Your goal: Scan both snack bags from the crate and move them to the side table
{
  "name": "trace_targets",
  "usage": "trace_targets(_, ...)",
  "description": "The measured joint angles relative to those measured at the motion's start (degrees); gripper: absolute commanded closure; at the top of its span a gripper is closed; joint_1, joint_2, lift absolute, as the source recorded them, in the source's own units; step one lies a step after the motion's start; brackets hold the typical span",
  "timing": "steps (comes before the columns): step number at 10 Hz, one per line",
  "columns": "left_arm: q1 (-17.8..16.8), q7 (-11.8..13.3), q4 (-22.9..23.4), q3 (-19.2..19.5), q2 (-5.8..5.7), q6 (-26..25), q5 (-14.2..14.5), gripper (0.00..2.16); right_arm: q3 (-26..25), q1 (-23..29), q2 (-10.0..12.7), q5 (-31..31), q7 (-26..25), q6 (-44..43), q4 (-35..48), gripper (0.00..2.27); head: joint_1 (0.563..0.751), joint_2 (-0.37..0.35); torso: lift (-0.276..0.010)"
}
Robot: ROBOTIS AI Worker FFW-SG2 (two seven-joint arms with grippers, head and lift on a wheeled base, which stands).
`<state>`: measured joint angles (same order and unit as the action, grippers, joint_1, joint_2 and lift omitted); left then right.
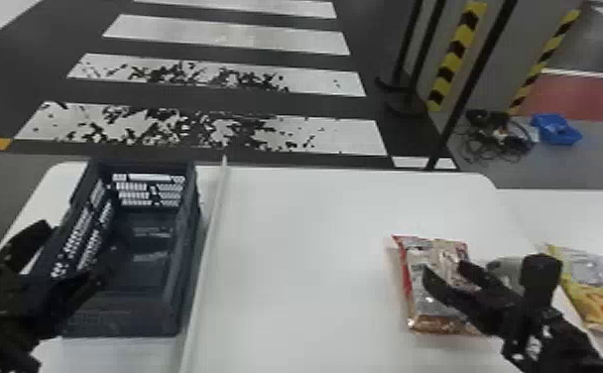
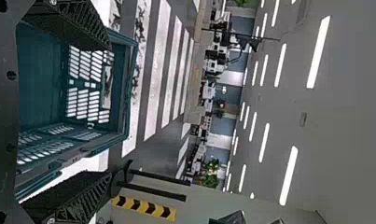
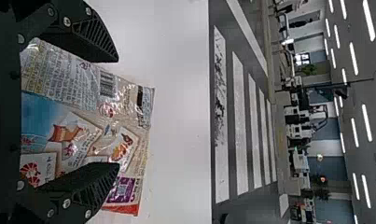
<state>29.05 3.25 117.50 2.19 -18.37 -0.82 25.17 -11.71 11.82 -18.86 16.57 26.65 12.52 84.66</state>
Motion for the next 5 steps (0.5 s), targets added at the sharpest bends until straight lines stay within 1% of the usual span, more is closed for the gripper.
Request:
trace_targets(1,0.1,0.0,-0.1,0.1,0.01,0.1,0.0,0.04,0.7,-1.6,-0.3,-0.6,0.1,1.7,-2.4,1.76,0.695,-0.131,-0.095)
trace_targets(2,0.1,0.0,-0.3,0.3,0.01,0.2,0.1,0.04,1.3,-2.6,-0.4,-1.1,-0.4,4.5,-3.5,2.24,0.695,-0.13,-0.095)
trace_targets(3,0.1,0.0,-0.5,0.3,0.01,0.3,0.1,0.04,1.6,-3.0,-0.5,-1.4,-0.7,5.9,-3.9,2.24,0.695,-0.129,-0.095)
trace_targets(5,-0.2,0.0,-1.0,0.4,0.04,0.4,0.1,0.04,1.2,-2.0,-0.8,-1.2,-0.6,2.5,-3.7,2.24,0.695,-0.13,-0.095)
